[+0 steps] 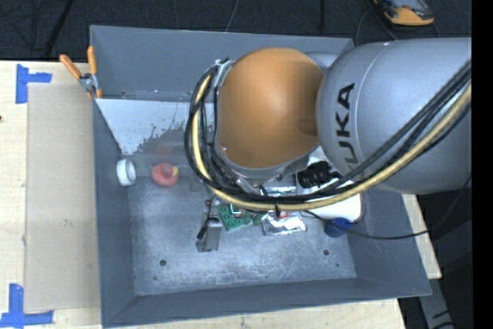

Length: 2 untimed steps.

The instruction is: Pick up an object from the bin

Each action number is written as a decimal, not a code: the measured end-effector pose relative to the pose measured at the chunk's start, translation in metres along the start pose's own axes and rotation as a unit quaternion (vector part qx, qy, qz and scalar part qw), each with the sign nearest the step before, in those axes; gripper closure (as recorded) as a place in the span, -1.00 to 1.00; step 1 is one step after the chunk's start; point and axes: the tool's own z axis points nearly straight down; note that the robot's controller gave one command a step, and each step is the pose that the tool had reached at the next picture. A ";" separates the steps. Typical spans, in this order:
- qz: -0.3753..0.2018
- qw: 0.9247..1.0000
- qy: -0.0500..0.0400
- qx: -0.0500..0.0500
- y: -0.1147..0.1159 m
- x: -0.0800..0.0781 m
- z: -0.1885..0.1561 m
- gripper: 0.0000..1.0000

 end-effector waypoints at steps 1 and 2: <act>0.008 1.000 0.000 0.000 0.036 -0.001 0.142 -1.00; -0.077 0.997 -0.005 0.001 -0.087 0.023 0.062 -1.00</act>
Offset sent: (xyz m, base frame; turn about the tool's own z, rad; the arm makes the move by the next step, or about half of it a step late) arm 0.0020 0.0354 -0.1367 0.0188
